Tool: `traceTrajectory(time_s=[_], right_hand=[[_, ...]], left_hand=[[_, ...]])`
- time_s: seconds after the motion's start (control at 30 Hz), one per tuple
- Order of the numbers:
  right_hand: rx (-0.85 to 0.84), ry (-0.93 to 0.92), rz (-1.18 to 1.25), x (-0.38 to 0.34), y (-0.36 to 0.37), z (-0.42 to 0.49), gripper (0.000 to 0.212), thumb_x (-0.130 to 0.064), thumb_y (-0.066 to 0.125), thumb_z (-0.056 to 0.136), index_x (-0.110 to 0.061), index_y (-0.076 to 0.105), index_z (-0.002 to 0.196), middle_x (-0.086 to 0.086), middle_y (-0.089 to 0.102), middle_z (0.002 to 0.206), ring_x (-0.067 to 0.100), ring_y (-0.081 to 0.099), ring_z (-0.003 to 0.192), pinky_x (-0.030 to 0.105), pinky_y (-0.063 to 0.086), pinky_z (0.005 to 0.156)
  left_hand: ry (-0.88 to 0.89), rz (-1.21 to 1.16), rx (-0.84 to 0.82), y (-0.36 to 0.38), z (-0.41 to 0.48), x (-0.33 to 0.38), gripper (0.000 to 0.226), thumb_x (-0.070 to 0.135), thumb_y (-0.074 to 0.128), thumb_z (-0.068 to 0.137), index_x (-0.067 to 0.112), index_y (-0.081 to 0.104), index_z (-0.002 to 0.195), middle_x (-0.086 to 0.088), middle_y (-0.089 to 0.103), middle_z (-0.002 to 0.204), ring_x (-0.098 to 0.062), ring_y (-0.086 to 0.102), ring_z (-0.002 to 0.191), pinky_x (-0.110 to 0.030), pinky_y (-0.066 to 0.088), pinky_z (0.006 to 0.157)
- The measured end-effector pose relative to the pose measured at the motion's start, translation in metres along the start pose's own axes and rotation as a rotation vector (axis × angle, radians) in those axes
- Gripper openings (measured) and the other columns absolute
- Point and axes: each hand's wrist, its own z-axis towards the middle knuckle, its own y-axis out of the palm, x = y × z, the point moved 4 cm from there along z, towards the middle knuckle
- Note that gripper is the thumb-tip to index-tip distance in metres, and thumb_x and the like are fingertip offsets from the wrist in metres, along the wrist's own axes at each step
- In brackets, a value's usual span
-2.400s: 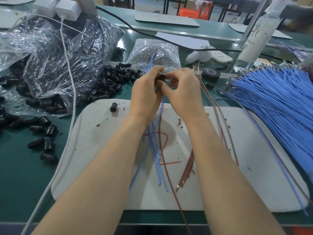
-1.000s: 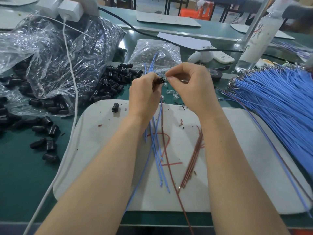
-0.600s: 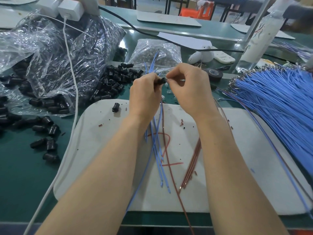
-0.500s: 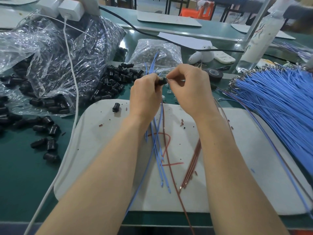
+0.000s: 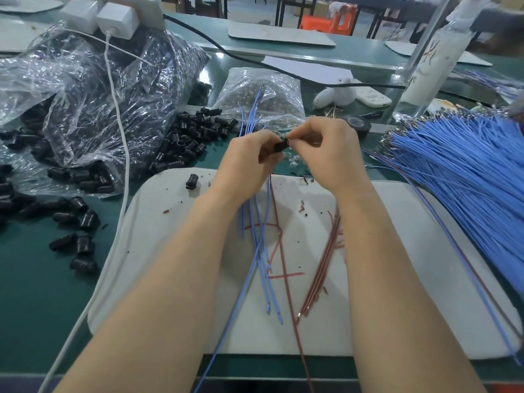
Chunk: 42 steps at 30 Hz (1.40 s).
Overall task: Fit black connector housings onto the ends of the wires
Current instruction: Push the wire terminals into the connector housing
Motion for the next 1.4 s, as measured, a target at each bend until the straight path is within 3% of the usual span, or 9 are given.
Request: traceTrajectory(time_s=[0.13, 0.27, 0.43, 0.57, 0.73, 0.87, 0.97, 1.23, 1.4], right_hand=[[-0.092, 0.027, 0.049, 0.011, -0.005, 0.001, 0.015, -0.005, 0.07, 0.081, -0.02, 0.072, 0.082, -0.004, 0.069, 0.076, 0.008, 0.065, 0.074, 0.014, 0.05, 0.074], [-0.137, 0.043, 0.012, 0.018, -0.008, 0.001, 0.015, -0.007, 0.072, 0.08, -0.022, 0.073, 0.08, -0.005, 0.069, 0.076, 0.007, 0.064, 0.073, 0.018, 0.051, 0.076], [-0.136, 0.034, -0.029, 0.02, -0.01, 0.002, 0.018, -0.009, 0.072, 0.08, -0.027, 0.071, 0.078, -0.011, 0.067, 0.072, -0.005, 0.059, 0.066, 0.005, 0.044, 0.066], [-0.152, 0.043, -0.033, 0.021, -0.01, 0.002, 0.018, -0.009, 0.073, 0.08, -0.028, 0.072, 0.08, -0.01, 0.067, 0.073, -0.006, 0.059, 0.065, 0.002, 0.042, 0.065], [-0.124, 0.104, 0.078, 0.022, -0.004, 0.001, 0.014, -0.007, 0.07, 0.082, -0.021, 0.071, 0.081, 0.0, 0.07, 0.08, 0.013, 0.066, 0.08, 0.028, 0.054, 0.083], [0.067, 0.218, 0.187, 0.029, -0.005, 0.003, 0.02, -0.004, 0.063, 0.083, -0.024, 0.064, 0.08, 0.003, 0.068, 0.081, 0.022, 0.066, 0.08, 0.035, 0.054, 0.083], [0.108, 0.235, -0.01, 0.034, 0.002, 0.0, 0.019, -0.002, 0.057, 0.083, -0.014, 0.07, 0.089, 0.006, 0.07, 0.089, 0.014, 0.062, 0.08, 0.023, 0.049, 0.078], [-0.06, 0.13, -0.268, 0.032, 0.028, -0.002, 0.03, -0.012, 0.058, 0.09, -0.006, 0.062, 0.12, 0.008, 0.056, 0.13, 0.021, 0.05, 0.121, 0.021, 0.029, 0.101], [-0.083, 0.095, -0.389, 0.027, 0.039, -0.003, 0.032, -0.04, 0.061, 0.089, -0.018, 0.068, 0.113, 0.005, 0.047, 0.137, 0.024, 0.034, 0.131, 0.035, 0.023, 0.109]], left_hand=[[0.056, 0.021, -0.036, 0.0, -0.001, 0.001, 0.015, 0.009, 0.065, 0.086, 0.012, 0.07, 0.099, -0.003, 0.071, 0.085, -0.013, 0.06, 0.071, -0.026, 0.051, 0.075], [0.087, 0.115, -0.066, 0.006, -0.003, 0.005, 0.014, 0.011, 0.064, 0.086, 0.009, 0.071, 0.098, -0.005, 0.07, 0.084, -0.021, 0.061, 0.077, -0.037, 0.05, 0.077], [0.129, 0.197, -0.076, 0.008, -0.003, 0.01, 0.016, 0.013, 0.063, 0.087, 0.006, 0.07, 0.099, -0.008, 0.067, 0.088, -0.024, 0.058, 0.08, -0.04, 0.047, 0.078], [0.137, 0.211, -0.071, 0.007, -0.002, 0.008, 0.017, 0.013, 0.063, 0.087, 0.008, 0.07, 0.101, -0.004, 0.063, 0.085, -0.017, 0.05, 0.075, -0.031, 0.044, 0.074], [0.068, 0.169, -0.063, 0.007, -0.001, 0.004, 0.015, 0.014, 0.063, 0.087, 0.011, 0.07, 0.099, -0.001, 0.066, 0.083, -0.016, 0.052, 0.072, -0.03, 0.045, 0.072], [-0.086, 0.113, 0.074, -0.003, 0.002, -0.007, 0.018, 0.017, 0.063, 0.089, 0.011, 0.069, 0.104, 0.005, 0.061, 0.081, -0.011, 0.053, 0.073, -0.013, 0.035, 0.067], [-0.172, 0.045, 0.229, -0.015, 0.004, -0.014, 0.019, 0.018, 0.062, 0.089, 0.008, 0.067, 0.104, 0.003, 0.064, 0.084, -0.01, 0.056, 0.075, -0.006, 0.035, 0.065], [-0.307, -0.13, 0.32, -0.022, 0.003, -0.021, 0.012, 0.021, 0.066, 0.087, 0.019, 0.055, 0.093, 0.015, 0.056, 0.075, 0.004, 0.053, 0.067, 0.001, 0.039, 0.06], [-0.3, -0.111, 0.309, -0.021, 0.004, -0.02, 0.01, 0.018, 0.064, 0.088, 0.02, 0.054, 0.09, 0.018, 0.053, 0.072, 0.007, 0.05, 0.065, 0.002, 0.037, 0.059]])
